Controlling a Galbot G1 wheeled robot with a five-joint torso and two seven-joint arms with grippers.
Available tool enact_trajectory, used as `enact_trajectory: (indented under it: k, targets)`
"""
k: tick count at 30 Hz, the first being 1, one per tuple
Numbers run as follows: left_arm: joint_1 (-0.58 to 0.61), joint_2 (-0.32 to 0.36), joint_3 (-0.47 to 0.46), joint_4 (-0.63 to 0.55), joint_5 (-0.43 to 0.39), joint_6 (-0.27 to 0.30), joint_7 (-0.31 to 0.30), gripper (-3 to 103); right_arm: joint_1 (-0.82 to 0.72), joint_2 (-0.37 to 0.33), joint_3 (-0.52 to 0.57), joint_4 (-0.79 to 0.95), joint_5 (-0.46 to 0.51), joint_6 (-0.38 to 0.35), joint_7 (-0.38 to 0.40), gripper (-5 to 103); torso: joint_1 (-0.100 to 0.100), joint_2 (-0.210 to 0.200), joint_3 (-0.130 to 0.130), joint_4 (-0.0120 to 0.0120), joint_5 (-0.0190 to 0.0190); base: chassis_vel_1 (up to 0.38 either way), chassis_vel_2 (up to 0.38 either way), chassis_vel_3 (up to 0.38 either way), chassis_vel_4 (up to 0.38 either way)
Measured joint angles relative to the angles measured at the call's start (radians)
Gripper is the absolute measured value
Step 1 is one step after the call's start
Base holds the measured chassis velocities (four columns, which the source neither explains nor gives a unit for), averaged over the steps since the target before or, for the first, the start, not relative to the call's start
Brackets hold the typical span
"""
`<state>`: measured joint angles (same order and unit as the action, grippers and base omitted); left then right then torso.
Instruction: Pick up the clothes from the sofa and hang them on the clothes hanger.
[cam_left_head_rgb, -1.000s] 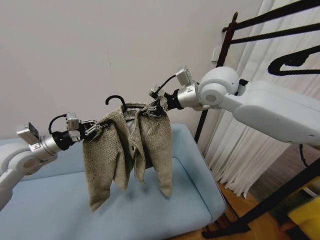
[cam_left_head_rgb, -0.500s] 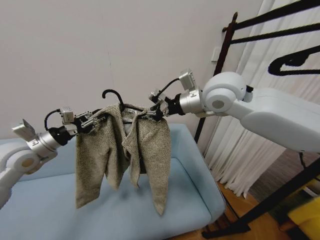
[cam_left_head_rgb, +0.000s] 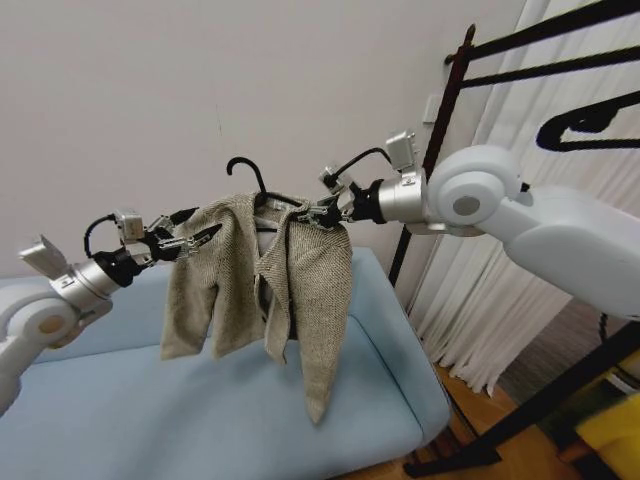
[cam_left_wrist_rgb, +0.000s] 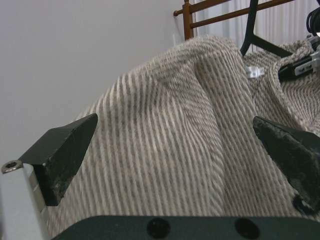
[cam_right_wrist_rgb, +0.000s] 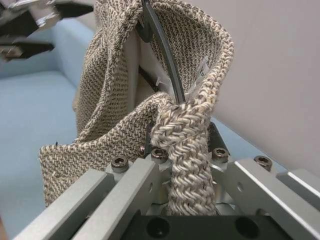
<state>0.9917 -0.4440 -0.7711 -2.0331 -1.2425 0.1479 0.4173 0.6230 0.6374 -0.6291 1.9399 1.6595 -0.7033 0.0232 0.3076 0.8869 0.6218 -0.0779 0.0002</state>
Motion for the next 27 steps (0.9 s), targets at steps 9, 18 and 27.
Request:
enact_trajectory:
  k: [9, 18, 27]
  targets:
    - [-0.001, -0.026, 0.000, -0.005, 0.001, 0.008, -0.024, 100, -0.038, 0.002, 0.173, 0.014, 0.300, -0.029, 0.329, 6, 0.000, 0.000, 0.000, -0.0001, -0.0002, 0.000, 0.000, 0.000, 0.000]
    - [0.025, -0.092, -0.028, -0.001, 0.019, 0.003, -0.048, 100, -0.122, 0.010, 0.326, -0.021, 0.462, -0.029, 0.653, 6, 0.000, 0.000, 0.000, 0.0000, -0.0001, 0.000, 0.000, 0.000, 0.000]
    - [0.027, -0.147, -0.037, 0.002, 0.032, -0.004, -0.049, 100, -0.171, -0.005, 0.367, -0.087, 0.364, -0.029, 0.874, 6, 0.000, 0.000, 0.000, -0.0004, 0.0001, 0.000, 0.000, 0.000, 0.000]
